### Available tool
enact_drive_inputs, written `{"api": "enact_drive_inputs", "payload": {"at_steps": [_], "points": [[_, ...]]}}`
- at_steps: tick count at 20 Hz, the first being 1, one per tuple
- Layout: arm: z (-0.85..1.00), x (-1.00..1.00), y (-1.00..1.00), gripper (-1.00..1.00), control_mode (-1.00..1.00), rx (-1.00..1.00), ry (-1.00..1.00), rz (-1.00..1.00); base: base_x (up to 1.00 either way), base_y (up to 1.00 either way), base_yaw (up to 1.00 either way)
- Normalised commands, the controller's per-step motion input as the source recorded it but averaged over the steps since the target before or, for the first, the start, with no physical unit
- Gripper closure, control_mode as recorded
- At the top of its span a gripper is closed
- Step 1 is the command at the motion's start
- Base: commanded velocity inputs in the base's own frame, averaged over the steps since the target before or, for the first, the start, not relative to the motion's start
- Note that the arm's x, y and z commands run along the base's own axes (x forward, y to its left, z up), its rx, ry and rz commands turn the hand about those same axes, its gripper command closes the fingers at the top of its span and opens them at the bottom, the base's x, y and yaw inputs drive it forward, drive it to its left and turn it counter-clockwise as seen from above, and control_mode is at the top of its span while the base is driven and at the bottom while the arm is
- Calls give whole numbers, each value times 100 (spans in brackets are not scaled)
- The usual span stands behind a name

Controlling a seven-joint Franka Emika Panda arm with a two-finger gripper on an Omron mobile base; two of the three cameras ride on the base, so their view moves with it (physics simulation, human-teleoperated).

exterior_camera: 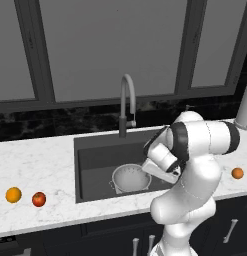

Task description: Put the colander in the sink, put the apple, orange, tangerine in the colander, and turn on the sink faucet and pour water over the colander.

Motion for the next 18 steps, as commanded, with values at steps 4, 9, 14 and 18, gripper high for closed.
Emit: {"api": "enact_drive_inputs", "payload": {"at_steps": [4,9,14,18], "points": [[99,-24,-16,-100,-100,0,-7,0,0,0,0],[100,-9,-14,-100,-100,0,-9,0,0,0,0],[100,0,-29,-100,-100,-4,-4,0,0,0,0],[99,-18,-54,-100,-100,-11,0,1,0,0,0]]}}
